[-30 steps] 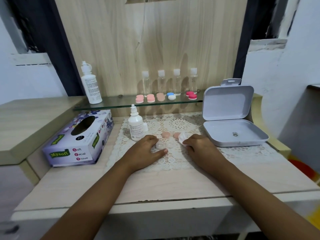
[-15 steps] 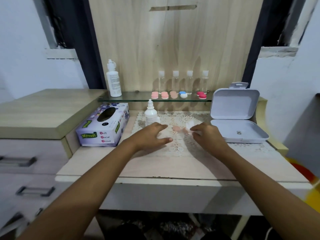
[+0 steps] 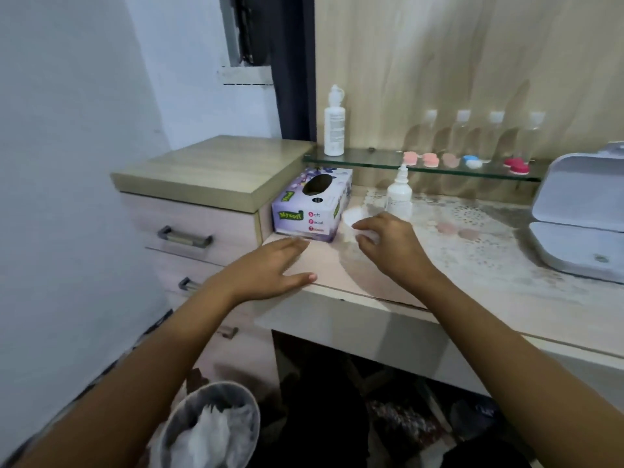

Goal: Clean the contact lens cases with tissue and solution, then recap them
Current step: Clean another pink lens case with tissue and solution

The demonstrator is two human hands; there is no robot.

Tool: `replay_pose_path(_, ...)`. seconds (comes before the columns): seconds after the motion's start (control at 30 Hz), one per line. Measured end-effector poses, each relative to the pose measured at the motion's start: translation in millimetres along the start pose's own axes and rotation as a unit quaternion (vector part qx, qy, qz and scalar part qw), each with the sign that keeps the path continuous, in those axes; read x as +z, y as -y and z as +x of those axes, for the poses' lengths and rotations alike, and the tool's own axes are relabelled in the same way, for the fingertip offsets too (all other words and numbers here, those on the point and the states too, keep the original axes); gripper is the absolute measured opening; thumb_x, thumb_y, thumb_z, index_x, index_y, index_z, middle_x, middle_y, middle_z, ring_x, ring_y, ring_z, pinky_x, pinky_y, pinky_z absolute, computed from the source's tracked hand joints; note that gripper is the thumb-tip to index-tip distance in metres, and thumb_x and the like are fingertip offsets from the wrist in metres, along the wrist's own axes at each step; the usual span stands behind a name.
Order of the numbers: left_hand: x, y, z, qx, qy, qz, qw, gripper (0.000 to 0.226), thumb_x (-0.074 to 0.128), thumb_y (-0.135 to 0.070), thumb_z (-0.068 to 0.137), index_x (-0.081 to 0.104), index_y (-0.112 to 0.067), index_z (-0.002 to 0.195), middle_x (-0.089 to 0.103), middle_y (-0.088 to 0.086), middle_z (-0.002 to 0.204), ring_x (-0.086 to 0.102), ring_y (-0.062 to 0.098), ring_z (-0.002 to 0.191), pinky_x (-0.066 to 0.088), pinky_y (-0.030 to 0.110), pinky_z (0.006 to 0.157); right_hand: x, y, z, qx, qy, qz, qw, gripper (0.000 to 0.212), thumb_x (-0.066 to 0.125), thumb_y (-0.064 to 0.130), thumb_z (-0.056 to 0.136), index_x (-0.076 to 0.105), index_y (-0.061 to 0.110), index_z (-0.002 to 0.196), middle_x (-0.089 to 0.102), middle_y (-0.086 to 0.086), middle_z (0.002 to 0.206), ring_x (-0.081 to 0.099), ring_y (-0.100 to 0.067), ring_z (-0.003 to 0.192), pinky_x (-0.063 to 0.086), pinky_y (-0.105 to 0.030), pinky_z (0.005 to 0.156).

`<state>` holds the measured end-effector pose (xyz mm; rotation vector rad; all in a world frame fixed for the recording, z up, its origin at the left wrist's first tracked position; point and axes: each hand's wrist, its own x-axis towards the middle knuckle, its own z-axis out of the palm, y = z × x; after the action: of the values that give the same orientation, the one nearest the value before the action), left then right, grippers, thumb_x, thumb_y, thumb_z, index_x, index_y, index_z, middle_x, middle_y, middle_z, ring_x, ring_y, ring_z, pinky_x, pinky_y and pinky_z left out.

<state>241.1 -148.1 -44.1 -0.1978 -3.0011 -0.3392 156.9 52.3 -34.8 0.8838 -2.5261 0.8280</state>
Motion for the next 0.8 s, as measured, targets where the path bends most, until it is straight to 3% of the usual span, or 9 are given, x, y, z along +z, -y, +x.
replay_pose_path(0.2, -1, 51, -65, -0.089, -0.028, -0.041, 0.995, 0.062, 0.050, -0.046, 0.091, 0.031, -0.021, 0.145, 0.030, -0.005, 0.151, 0.031, 0.007, 0.133, 0.017, 0.005, 0.090, 54, 68, 7, -0.067, 0.062, 0.058, 0.994, 0.028, 0.059, 0.009, 0.084, 0.067, 0.008, 0.111, 0.062, -0.017, 0.113, 0.056, -0.029, 0.106, 0.036, -0.025, 0.089)
replay_pose_path(0.37, 9, 100, -111, -0.176, -0.018, -0.055, 0.983, 0.069, 0.048, -0.053, 0.088, 0.028, -0.022, 0.146, 0.029, -0.002, 0.152, 0.029, 0.011, 0.137, 0.020, 0.019, 0.105, 100, 121, 5, -0.111, 0.115, 0.101, 0.982, 0.028, 0.058, 0.009, 0.085, 0.067, 0.008, 0.112, 0.061, -0.017, 0.112, 0.057, -0.030, 0.103, 0.039, -0.028, 0.089)
replay_pose_path(0.53, 28, 135, -154, -0.229, -0.023, -0.084, 0.969, 0.080, 0.046, -0.068, 0.080, 0.039, -0.016, 0.141, 0.043, 0.003, 0.143, 0.051, 0.016, 0.119, 0.031, 0.019, 0.098, 150, 167, -6, -0.161, 0.149, 0.115, 0.969, 0.030, 0.053, 0.015, 0.090, 0.062, 0.012, 0.119, 0.056, -0.008, 0.120, 0.054, -0.022, 0.107, 0.038, -0.027, 0.090)
replay_pose_path(0.63, 52, 158, -177, -0.262, -0.008, -0.099, 0.960, 0.062, 0.052, -0.050, 0.089, 0.038, -0.020, 0.141, 0.046, 0.004, 0.141, 0.051, 0.017, 0.120, 0.036, 0.025, 0.097, 189, 183, -16, -0.173, 0.194, 0.136, 0.956, 0.029, 0.053, 0.014, 0.090, 0.062, 0.010, 0.118, 0.057, -0.009, 0.118, 0.055, -0.022, 0.105, 0.038, -0.026, 0.089)
replay_pose_path(0.8, 105, 186, -205, -0.311, 0.038, -0.107, 0.944, 0.063, 0.050, -0.048, 0.091, 0.033, -0.018, 0.143, 0.043, 0.007, 0.144, 0.051, 0.019, 0.120, 0.037, 0.025, 0.096, 260, 178, -40, -0.123, 0.308, 0.130, 0.934, 0.029, 0.052, 0.010, 0.088, 0.063, 0.006, 0.115, 0.059, -0.015, 0.114, 0.055, -0.027, 0.106, 0.040, -0.031, 0.091)
